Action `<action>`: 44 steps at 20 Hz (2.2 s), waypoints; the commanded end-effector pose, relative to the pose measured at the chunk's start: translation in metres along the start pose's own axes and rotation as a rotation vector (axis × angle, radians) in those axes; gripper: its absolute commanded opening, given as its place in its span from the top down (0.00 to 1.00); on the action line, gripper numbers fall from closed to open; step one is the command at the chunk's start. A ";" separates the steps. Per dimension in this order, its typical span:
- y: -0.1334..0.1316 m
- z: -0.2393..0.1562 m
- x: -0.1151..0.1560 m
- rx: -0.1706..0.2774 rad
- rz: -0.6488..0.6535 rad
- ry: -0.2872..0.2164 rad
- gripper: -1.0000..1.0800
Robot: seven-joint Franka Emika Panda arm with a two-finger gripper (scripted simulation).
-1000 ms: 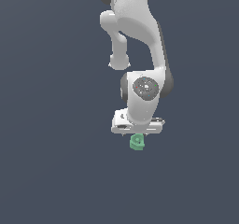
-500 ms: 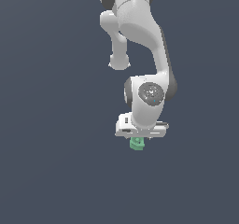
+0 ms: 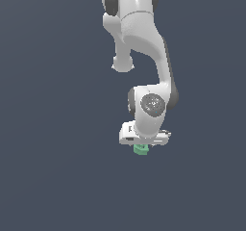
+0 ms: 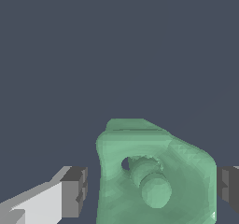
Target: Pick up the object and move it to a goal position.
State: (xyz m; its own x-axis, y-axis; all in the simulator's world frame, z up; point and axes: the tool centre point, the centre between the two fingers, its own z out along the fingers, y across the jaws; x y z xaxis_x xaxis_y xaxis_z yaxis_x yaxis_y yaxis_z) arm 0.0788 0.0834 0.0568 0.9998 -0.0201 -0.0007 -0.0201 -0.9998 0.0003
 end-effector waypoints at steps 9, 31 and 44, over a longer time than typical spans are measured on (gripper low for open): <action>0.000 0.016 0.001 0.000 0.001 0.001 1.00; 0.023 0.007 -0.017 0.000 0.001 0.001 1.00; 0.103 -0.023 -0.078 0.000 0.001 0.000 1.00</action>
State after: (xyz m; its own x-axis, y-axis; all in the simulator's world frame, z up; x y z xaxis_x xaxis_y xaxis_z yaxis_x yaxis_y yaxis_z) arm 0.0079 -0.0064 0.0751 0.9998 -0.0209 -0.0007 -0.0209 -0.9998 0.0000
